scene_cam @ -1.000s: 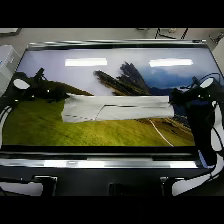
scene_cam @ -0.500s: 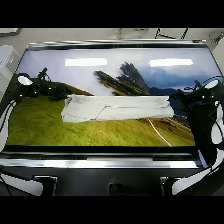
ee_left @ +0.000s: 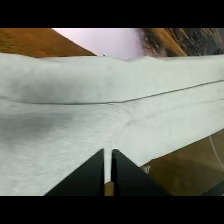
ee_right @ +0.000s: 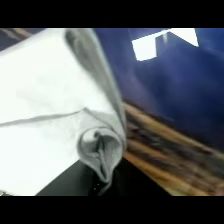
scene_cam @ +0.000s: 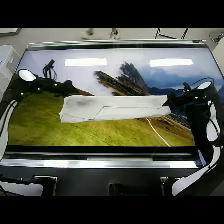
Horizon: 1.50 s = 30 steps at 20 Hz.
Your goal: Fold the clothes and pants, and hang the long-sleeved shirts on hangers.
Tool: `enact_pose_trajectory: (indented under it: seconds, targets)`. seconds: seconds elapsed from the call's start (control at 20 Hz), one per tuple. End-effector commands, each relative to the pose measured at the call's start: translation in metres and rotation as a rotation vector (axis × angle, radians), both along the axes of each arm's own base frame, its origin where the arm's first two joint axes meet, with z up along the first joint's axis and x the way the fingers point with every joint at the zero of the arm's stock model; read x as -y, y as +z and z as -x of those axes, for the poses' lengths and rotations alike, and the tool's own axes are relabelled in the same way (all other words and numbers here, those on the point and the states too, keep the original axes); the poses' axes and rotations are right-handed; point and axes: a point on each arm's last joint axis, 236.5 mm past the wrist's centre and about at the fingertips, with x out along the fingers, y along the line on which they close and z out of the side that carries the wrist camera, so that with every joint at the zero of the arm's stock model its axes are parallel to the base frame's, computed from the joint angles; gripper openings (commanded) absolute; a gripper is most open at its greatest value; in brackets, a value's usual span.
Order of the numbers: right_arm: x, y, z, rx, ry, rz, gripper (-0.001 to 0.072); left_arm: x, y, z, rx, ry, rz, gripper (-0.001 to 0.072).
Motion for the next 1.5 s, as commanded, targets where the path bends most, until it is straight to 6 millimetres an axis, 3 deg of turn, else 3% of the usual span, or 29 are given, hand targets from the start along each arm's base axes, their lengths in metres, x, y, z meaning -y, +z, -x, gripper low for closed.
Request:
enact_pose_trajectory:
  seconds: [0.0, 0.15, 0.25, 0.4, 0.5, 0.6, 0.65, 0.75, 0.85, 0.95, 1.05, 1.15, 1.25, 1.35, 1.4, 1.45]
  targets:
    - [-0.040, 0.075, -0.006, 0.158, 0.079, -0.094, 0.0045, 0.071, 0.000, 0.003, 0.082, -0.075, -0.001, 0.0021]
    - [-0.079, 0.154, 0.017, 0.284, 0.194, -0.065, 0.0045, 0.151, -0.042, 0.019, 0.026, -0.078, 0.022, 0.0022]
    - [-0.106, 0.208, 0.036, 0.371, 0.224, -0.049, 0.0045, 0.186, -0.078, 0.039, -0.095, -0.042, 0.039, 0.0022]
    - [-0.145, 0.268, 0.071, 0.480, 0.276, -0.045, 0.0046, 0.248, -0.098, 0.059, -0.212, 0.033, 0.189, 0.0022]
    - [-0.165, 0.295, 0.092, 0.524, 0.291, -0.056, 0.0046, 0.293, -0.103, 0.069, -0.269, 0.120, 0.312, 0.0022]
    - [-0.177, 0.304, 0.102, 0.537, 0.296, -0.043, 0.0047, 0.334, -0.102, 0.080, -0.359, 0.260, 0.454, 0.0022]
    - [-0.179, 0.299, 0.103, 0.522, 0.299, -0.029, 0.0047, 0.346, -0.102, 0.082, -0.381, 0.333, 0.499, 0.0022]
    - [-0.187, 0.291, 0.093, 0.524, 0.299, -0.026, 0.0046, 0.348, -0.102, 0.077, -0.357, 0.377, 0.507, 0.0021]
    - [-0.209, 0.285, 0.077, 0.535, 0.296, -0.070, 0.0046, 0.326, -0.090, 0.061, -0.262, 0.262, 0.465, 0.0016]
    - [-0.242, 0.273, 0.061, 0.540, 0.307, -0.150, 0.0046, 0.266, -0.067, 0.028, -0.132, 0.180, 0.371, 0.0015]
    - [-0.284, 0.251, 0.046, 0.502, 0.304, -0.246, 0.0046, 0.171, -0.030, -0.011, -0.014, 0.204, 0.260, 0.0015]
    - [-0.332, 0.217, 0.036, 0.442, 0.303, -0.342, 0.0047, 0.062, 0.024, -0.035, 0.120, 0.261, 0.128, 0.0015]
    - [-0.378, 0.171, 0.029, 0.361, 0.269, -0.409, 0.0047, -0.030, 0.088, -0.031, 0.243, 0.331, 0.030, 0.0016]
    - [-0.421, 0.117, 0.035, 0.235, 0.233, -0.464, 0.0049, -0.082, 0.141, -0.011, 0.342, 0.385, -0.027, 0.0016]
    - [-0.438, 0.095, 0.042, 0.163, 0.212, -0.503, 0.0115, -0.098, 0.163, 0.001, 0.389, 0.400, -0.063, 0.0017]
    - [-0.453, 0.080, 0.049, 0.102, 0.199, -0.555, 0.0391, -0.108, 0.178, 0.012, 0.425, 0.405, -0.103, 0.0017]
